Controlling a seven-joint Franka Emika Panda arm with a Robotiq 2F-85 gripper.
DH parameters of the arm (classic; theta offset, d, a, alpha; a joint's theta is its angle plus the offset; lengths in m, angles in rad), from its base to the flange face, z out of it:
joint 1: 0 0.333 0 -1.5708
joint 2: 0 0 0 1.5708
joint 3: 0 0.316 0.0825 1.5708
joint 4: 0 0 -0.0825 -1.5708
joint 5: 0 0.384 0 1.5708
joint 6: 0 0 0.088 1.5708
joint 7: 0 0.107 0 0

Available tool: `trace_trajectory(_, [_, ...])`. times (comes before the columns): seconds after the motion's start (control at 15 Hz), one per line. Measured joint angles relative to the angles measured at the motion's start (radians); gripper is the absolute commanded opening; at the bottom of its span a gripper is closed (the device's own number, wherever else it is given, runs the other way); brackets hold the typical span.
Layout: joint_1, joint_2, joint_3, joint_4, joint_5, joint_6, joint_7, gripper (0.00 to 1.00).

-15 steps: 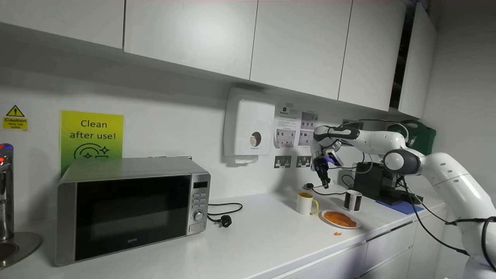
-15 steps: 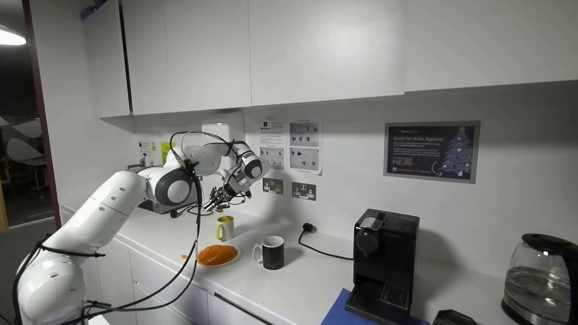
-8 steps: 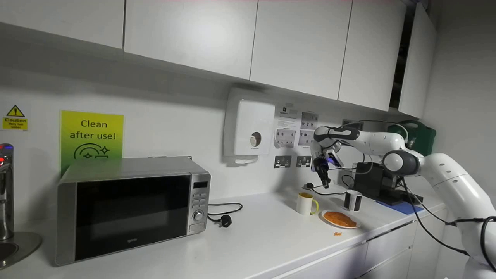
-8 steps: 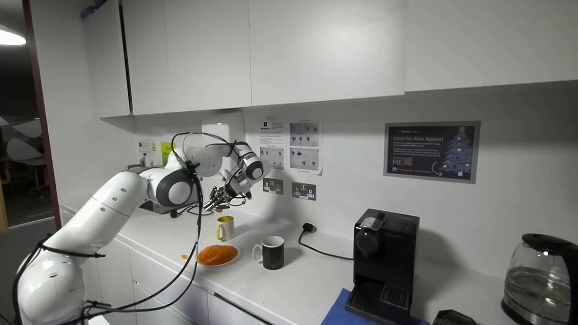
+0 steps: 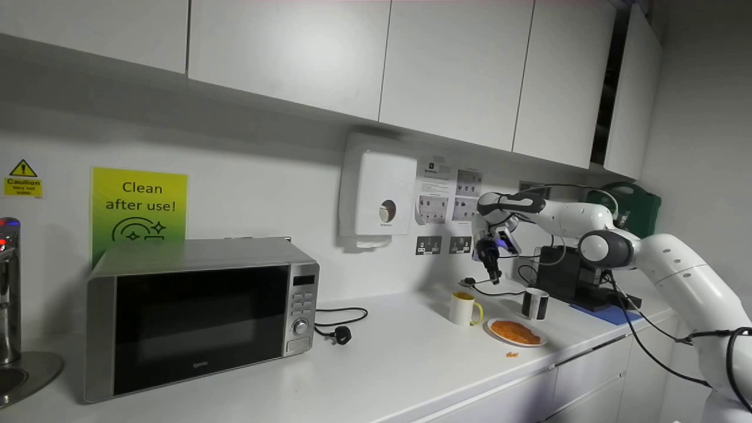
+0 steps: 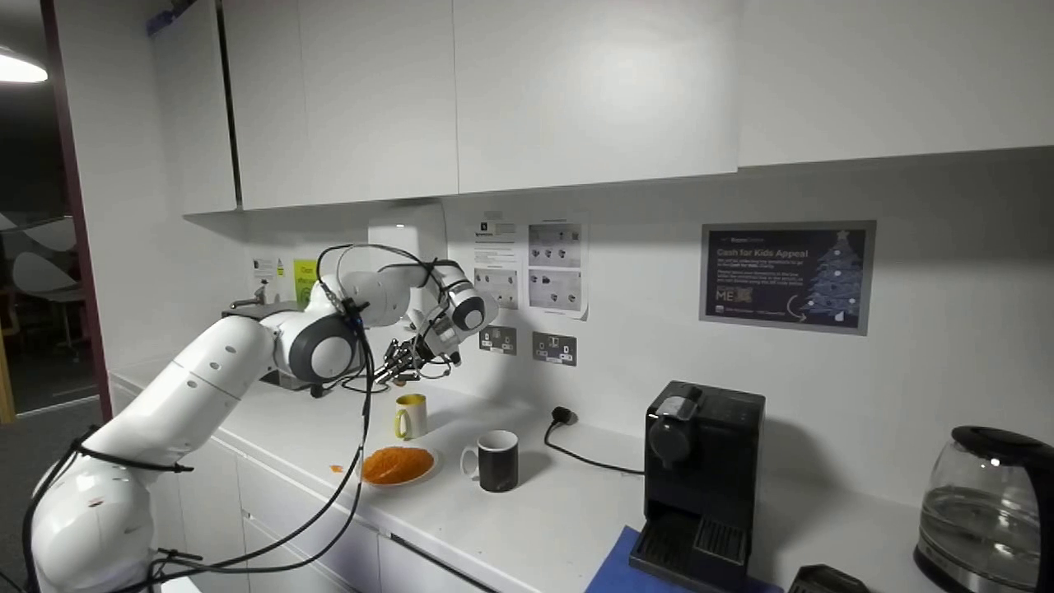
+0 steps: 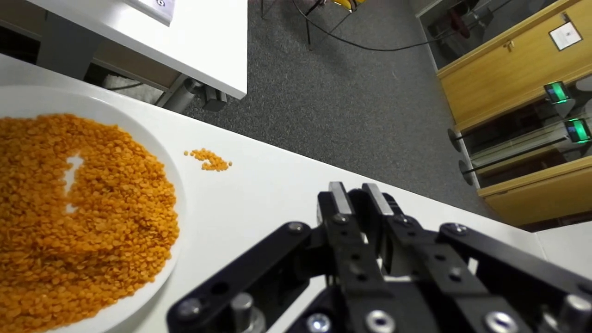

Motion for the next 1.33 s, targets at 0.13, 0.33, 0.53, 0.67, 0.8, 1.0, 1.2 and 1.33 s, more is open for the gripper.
trace_trajectory(0.13, [-0.004, 0.007, 0.0, 0.01, 0.007, -0.003, 0.0, 0.03])
trace_trajectory(0.33, [-0.007, 0.009, 0.0, 0.013, 0.011, -0.004, 0.0, 0.03])
trace_trajectory(0.53, [-0.008, 0.009, 0.0, 0.015, 0.011, -0.004, 0.0, 0.03])
trace_trajectory(0.67, [-0.008, 0.009, 0.001, 0.016, 0.012, -0.004, 0.0, 0.03])
trace_trajectory(0.8, [-0.008, 0.009, 0.001, 0.016, 0.014, -0.005, 0.0, 0.03])
trace_trajectory(1.0, [-0.008, 0.009, 0.003, 0.016, 0.015, -0.005, 0.0, 0.03])
trace_trajectory(1.2, [-0.008, 0.009, 0.003, 0.016, 0.015, -0.005, 0.0, 0.03])
trace_trajectory(1.33, [-0.008, 0.009, 0.003, 0.017, 0.016, -0.006, 0.0, 0.03])
